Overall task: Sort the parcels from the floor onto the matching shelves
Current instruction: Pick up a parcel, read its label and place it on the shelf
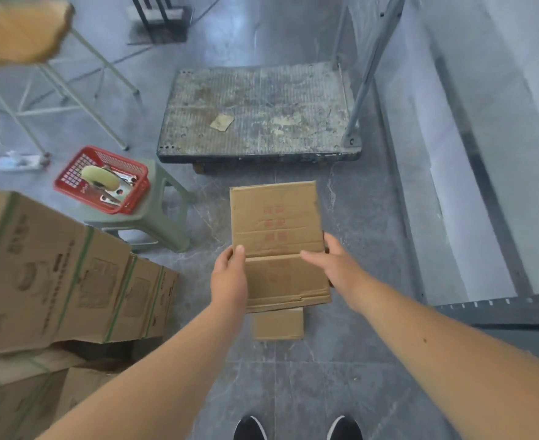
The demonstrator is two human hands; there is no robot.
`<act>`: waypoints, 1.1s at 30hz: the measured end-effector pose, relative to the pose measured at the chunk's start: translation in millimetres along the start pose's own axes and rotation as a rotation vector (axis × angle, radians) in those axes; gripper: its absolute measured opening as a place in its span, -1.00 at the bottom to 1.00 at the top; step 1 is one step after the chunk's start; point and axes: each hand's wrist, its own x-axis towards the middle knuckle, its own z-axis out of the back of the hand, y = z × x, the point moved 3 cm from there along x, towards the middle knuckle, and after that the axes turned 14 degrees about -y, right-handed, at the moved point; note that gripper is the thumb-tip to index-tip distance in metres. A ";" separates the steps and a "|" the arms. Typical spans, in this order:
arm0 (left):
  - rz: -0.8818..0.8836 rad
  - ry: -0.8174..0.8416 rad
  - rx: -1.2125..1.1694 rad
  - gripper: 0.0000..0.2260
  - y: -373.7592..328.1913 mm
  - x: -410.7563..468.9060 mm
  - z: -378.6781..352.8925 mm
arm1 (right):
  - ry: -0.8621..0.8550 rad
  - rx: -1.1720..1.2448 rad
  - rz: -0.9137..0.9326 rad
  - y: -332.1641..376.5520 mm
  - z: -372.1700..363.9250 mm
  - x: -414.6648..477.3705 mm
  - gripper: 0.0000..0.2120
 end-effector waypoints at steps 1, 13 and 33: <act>-0.017 0.001 -0.014 -0.56 -16.8 -8.9 4.3 | -0.004 0.006 0.028 21.6 4.6 -8.9 -0.22; -0.209 0.000 -0.209 -0.56 -246.1 -120.0 76.2 | -0.090 0.037 0.308 265.2 49.8 -125.5 -0.32; -0.479 0.102 -0.459 -0.44 -511.4 -300.8 207.5 | -0.116 0.372 0.538 548.2 106.1 -316.7 -0.71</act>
